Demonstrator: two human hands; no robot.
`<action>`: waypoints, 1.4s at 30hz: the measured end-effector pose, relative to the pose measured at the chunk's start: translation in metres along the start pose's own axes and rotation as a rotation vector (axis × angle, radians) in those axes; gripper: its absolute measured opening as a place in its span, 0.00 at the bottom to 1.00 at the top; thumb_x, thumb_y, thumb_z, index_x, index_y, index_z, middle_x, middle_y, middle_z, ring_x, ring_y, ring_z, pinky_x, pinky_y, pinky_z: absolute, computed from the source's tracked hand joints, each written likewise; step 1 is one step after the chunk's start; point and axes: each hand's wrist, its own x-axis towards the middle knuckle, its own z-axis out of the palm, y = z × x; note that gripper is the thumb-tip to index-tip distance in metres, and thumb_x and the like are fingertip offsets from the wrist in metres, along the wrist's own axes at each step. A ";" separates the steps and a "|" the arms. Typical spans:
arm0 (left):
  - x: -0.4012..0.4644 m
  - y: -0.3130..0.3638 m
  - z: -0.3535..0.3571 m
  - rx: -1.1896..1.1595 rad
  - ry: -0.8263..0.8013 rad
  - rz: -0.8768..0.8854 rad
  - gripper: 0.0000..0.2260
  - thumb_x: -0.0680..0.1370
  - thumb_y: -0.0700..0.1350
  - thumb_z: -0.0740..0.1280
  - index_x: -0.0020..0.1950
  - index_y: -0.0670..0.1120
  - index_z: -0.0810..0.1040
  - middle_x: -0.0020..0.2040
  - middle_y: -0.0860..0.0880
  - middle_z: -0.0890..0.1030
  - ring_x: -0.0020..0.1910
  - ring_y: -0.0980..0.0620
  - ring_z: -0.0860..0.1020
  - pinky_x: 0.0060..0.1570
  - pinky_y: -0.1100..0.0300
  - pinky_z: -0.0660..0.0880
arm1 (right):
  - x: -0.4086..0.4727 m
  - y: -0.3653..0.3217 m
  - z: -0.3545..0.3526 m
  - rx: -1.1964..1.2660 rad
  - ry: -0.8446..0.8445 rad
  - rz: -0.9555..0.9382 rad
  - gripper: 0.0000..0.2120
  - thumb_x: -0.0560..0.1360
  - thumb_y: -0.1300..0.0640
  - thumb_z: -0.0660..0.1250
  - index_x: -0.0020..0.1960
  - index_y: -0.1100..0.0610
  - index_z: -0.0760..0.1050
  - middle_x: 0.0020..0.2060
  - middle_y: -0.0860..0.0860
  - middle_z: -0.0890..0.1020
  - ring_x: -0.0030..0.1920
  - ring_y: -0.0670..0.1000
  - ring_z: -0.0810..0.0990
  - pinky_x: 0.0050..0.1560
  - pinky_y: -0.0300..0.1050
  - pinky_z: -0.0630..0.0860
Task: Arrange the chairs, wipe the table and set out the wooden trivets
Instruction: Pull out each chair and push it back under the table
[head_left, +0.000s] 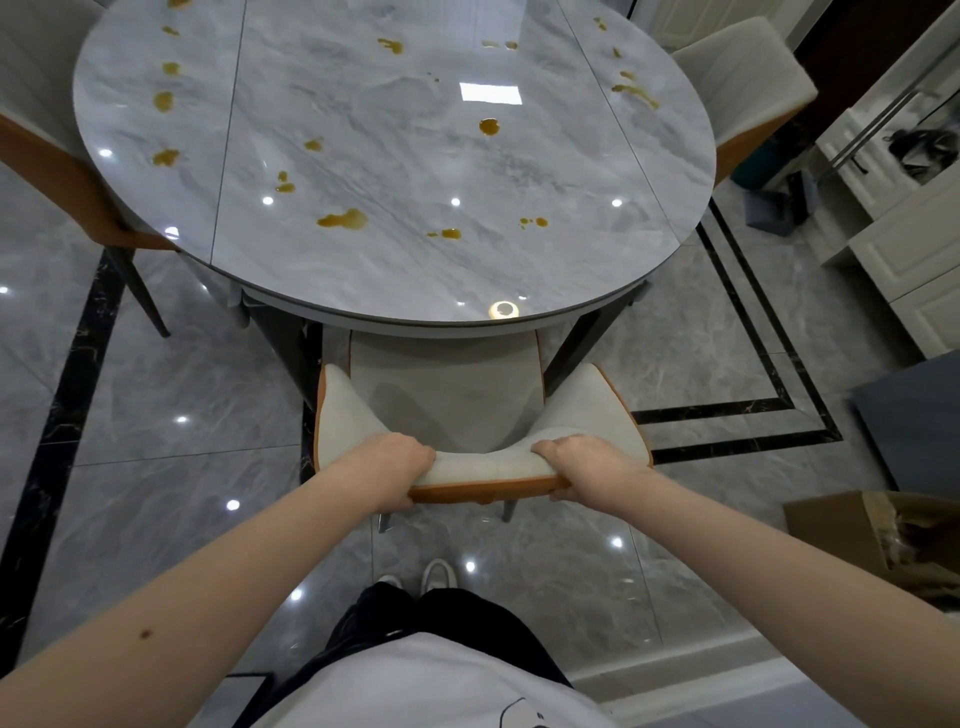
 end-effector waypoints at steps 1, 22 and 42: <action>0.000 -0.001 0.000 -0.012 0.000 0.002 0.22 0.72 0.53 0.70 0.63 0.49 0.71 0.57 0.48 0.78 0.55 0.48 0.77 0.55 0.54 0.75 | -0.001 0.000 -0.001 -0.004 0.008 -0.006 0.25 0.74 0.51 0.70 0.68 0.52 0.66 0.62 0.52 0.77 0.62 0.54 0.75 0.63 0.49 0.72; -0.006 0.004 -0.007 0.090 -0.071 0.048 0.17 0.76 0.48 0.64 0.63 0.45 0.71 0.59 0.45 0.77 0.58 0.45 0.76 0.59 0.53 0.72 | -0.004 -0.003 -0.001 -0.035 0.001 -0.009 0.24 0.76 0.55 0.67 0.70 0.51 0.64 0.63 0.53 0.76 0.64 0.54 0.74 0.65 0.50 0.70; -0.005 0.017 -0.040 -0.176 -0.174 0.082 0.26 0.72 0.53 0.70 0.68 0.49 0.68 0.62 0.50 0.74 0.59 0.48 0.74 0.58 0.54 0.73 | -0.015 0.009 -0.010 0.020 -0.011 -0.041 0.29 0.73 0.48 0.70 0.71 0.51 0.64 0.64 0.51 0.75 0.63 0.52 0.73 0.63 0.47 0.71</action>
